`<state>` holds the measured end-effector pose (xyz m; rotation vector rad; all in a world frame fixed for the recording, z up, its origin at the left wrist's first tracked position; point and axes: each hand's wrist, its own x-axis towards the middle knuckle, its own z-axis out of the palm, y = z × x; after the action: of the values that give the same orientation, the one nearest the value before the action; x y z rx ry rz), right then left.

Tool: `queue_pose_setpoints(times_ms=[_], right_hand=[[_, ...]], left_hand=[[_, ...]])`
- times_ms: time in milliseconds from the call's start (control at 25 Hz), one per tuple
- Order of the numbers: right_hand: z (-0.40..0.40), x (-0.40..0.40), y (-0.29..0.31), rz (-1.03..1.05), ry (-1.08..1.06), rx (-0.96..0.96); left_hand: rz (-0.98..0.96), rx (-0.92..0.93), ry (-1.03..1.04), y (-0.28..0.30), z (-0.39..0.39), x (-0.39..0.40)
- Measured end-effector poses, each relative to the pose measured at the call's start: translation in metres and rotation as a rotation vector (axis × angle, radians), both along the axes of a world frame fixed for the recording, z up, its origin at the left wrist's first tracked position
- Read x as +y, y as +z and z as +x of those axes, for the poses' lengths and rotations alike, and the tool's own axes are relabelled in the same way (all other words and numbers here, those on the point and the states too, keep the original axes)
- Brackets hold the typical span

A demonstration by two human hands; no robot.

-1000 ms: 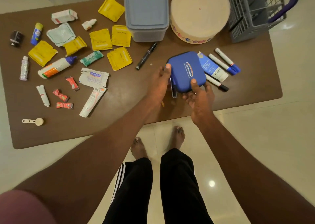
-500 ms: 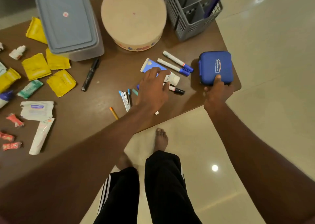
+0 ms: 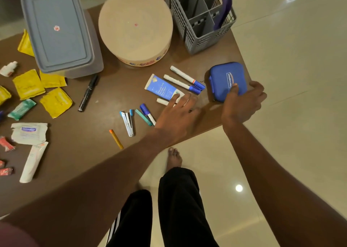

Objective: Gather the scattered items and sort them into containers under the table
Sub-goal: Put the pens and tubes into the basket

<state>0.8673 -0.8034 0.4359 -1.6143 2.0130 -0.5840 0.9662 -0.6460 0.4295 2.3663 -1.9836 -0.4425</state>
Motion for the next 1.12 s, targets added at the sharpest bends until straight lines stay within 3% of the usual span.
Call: queue_pose_setpoints(times_ms=[160,240,280,360,480,920,1120], right_hand=[[0.052,-0.009,0.032,-0.382,0.511,-0.178],[0.087,-0.018,0.051,-0.551,0.747,-0.117],[0.104,-0.023,0.060,-0.550,0.845,-0.022],[0.131,-0.031,0.063,-0.348,0.959,0.209],[0.145,-0.036,0.051,-0.171,0.985,0.330],[0.116,0.014,0.033,-0.191,1.000,0.178],[0.108,0.039,0.042,-0.164,1.009,0.164]], left_hand=[[0.064,-0.076,0.045,-0.017,0.000,-0.003],[0.068,-0.082,0.056,-0.021,0.003,0.000],[0.066,-0.078,0.053,-0.021,0.004,0.001],[0.053,-0.089,0.045,-0.019,0.007,0.005],[0.063,-0.113,0.061,-0.017,0.013,0.010],[0.029,-0.142,0.124,-0.020,0.027,0.064],[0.000,-0.072,0.128,-0.021,0.030,0.086]])
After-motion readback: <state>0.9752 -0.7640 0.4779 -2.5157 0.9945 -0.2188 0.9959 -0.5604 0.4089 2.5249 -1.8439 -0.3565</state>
